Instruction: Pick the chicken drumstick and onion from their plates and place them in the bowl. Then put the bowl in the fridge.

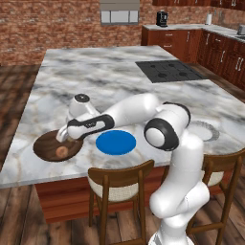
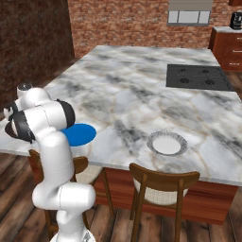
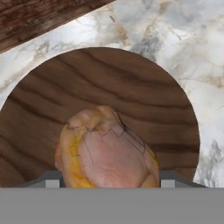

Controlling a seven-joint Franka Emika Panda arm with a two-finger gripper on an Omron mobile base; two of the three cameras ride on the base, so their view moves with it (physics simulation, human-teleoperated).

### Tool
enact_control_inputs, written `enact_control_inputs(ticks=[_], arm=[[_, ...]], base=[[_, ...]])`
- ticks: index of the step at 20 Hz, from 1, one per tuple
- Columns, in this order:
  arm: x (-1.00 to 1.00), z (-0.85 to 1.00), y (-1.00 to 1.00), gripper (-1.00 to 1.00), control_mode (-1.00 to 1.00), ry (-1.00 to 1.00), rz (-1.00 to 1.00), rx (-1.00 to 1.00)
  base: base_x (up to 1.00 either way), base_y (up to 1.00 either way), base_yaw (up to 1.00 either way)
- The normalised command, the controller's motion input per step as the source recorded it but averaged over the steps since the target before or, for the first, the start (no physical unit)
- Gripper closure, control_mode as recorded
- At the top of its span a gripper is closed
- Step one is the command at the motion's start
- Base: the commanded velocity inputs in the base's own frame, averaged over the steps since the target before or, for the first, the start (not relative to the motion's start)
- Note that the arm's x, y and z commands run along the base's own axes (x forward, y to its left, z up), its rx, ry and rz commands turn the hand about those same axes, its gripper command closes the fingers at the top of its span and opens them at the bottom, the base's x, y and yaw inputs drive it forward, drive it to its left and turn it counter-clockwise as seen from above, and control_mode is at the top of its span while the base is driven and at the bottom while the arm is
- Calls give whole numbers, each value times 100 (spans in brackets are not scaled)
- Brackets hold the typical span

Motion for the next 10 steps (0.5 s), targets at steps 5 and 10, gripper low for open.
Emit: enact_control_inputs(ticks=[5,10], arm=[[0,-18,23,-100,-100,6,0,0],[0,-14,13,-100,-100,6,0,0]], base=[[0,0,0],[0,0,0]])
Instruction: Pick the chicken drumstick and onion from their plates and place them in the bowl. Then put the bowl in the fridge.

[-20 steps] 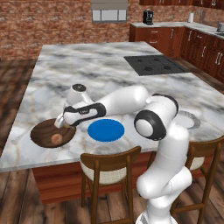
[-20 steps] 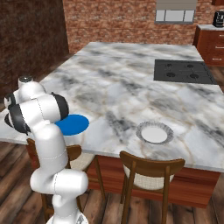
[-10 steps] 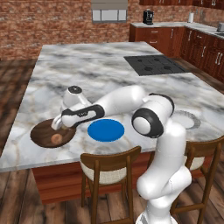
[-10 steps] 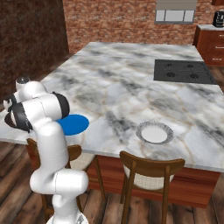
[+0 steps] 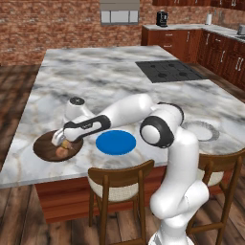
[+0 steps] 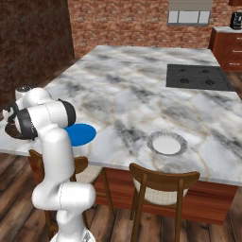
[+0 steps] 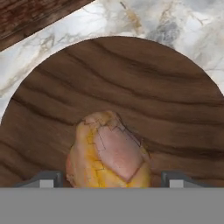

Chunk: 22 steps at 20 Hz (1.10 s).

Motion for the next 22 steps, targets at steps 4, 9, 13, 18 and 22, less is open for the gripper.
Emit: enact_control_inputs(ticks=[4,9,13,18,22], arm=[[0,-2,1,-100,-100,5,0,0],[-5,18,0,-100,-100,2,0,0],[-15,45,0,-100,-100,0,0,2],[-45,36,-5,-100,-100,0,-9,2],[-57,7,-7,-100,-100,-3,-27,0]], base=[[0,0,0],[0,0,0],[0,0,0],[0,0,0],[0,0,0]])
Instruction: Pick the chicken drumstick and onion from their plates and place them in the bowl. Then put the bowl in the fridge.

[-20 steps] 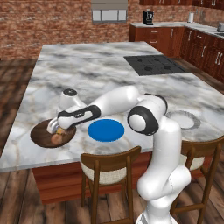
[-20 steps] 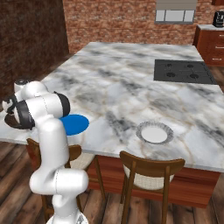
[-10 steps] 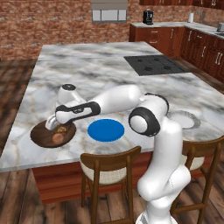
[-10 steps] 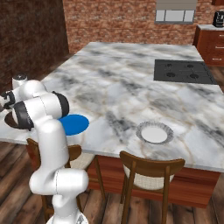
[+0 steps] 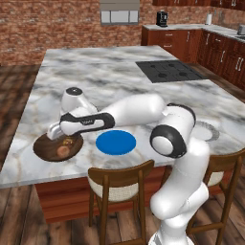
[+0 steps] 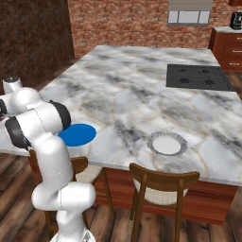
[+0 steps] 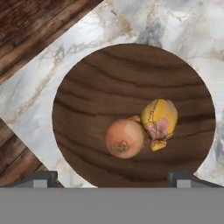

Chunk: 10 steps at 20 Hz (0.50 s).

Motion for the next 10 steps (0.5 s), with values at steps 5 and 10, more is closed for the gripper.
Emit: enact_control_inputs(ticks=[5,10], arm=[[-57,-4,-7,-100,-100,0,-25,0],[-41,-10,1,-100,-100,0,-7,1]], base=[[0,0,0],[0,0,0]])
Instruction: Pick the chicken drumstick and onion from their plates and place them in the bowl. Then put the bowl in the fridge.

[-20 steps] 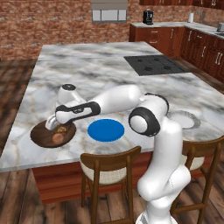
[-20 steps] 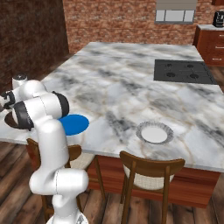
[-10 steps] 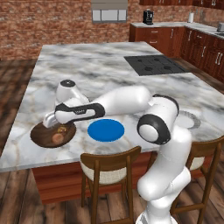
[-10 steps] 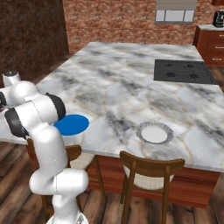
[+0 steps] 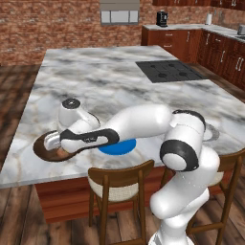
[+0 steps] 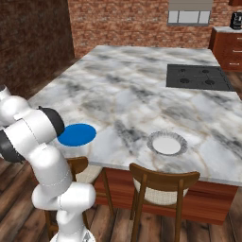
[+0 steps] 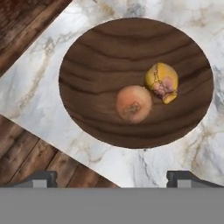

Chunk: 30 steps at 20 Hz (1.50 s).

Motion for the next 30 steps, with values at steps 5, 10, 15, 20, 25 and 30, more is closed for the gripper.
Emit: enact_control_inputs(ticks=[5,10,15,20,25,30], arm=[[-9,-3,8,-100,-100,3,14,-1],[-1,-12,17,-100,-100,12,30,-8],[5,-14,34,-100,-100,17,31,-26],[1,-13,20,-100,-100,1,17,-27],[4,-11,8,-100,-100,-4,0,-21],[6,-20,2,-100,-100,-4,0,-11]], base=[[0,0,0],[0,0,0],[0,0,0],[0,0,0],[0,0,0],[0,0,0]])
